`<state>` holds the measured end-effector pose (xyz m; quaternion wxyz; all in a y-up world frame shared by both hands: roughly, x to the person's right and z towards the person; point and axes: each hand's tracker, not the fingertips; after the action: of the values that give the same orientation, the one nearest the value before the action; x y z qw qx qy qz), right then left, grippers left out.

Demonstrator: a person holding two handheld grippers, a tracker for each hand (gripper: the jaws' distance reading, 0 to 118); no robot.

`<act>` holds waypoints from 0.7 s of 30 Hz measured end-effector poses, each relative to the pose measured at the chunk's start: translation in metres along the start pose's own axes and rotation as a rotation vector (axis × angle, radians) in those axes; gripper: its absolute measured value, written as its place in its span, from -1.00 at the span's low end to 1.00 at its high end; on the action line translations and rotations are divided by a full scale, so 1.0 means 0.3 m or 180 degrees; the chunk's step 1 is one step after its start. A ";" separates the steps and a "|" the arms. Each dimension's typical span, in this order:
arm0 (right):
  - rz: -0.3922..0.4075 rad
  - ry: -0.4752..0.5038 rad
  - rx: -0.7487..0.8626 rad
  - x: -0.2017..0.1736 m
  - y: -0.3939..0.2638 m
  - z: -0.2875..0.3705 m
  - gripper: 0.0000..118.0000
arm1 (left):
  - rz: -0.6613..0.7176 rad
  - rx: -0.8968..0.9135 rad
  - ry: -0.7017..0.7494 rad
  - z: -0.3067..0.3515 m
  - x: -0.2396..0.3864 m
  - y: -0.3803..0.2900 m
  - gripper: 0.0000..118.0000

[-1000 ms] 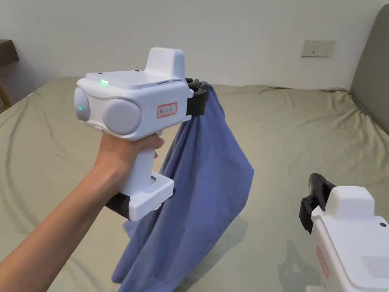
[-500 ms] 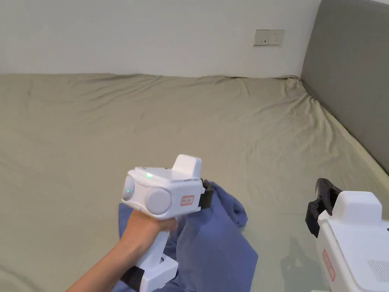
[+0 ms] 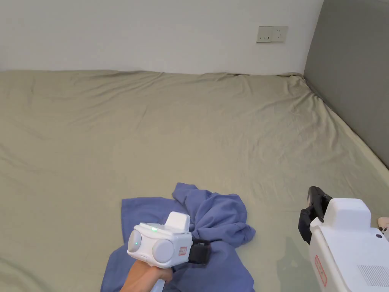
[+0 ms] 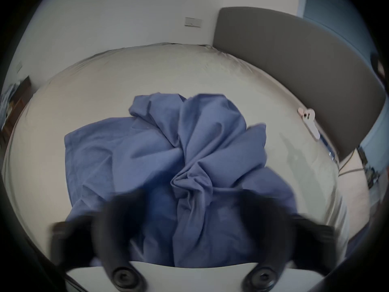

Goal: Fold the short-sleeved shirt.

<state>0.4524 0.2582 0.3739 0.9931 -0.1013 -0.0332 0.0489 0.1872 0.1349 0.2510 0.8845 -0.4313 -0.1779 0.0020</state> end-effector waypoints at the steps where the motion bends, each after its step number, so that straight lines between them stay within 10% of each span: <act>1: 0.0004 0.0011 0.0010 -0.004 0.005 0.003 -0.97 | 0.0047 0.0130 -0.0046 0.036 -0.001 0.013 0.99; 21: 0.0026 0.0174 0.0389 -0.110 0.138 0.075 -0.97 | -0.0111 0.2659 0.1348 0.749 -0.211 0.007 0.77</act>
<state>0.4143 0.2997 0.3856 0.9978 -0.0418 -0.0026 0.0521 0.0572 0.2977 0.3564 0.9991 -0.0262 0.0154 -0.0296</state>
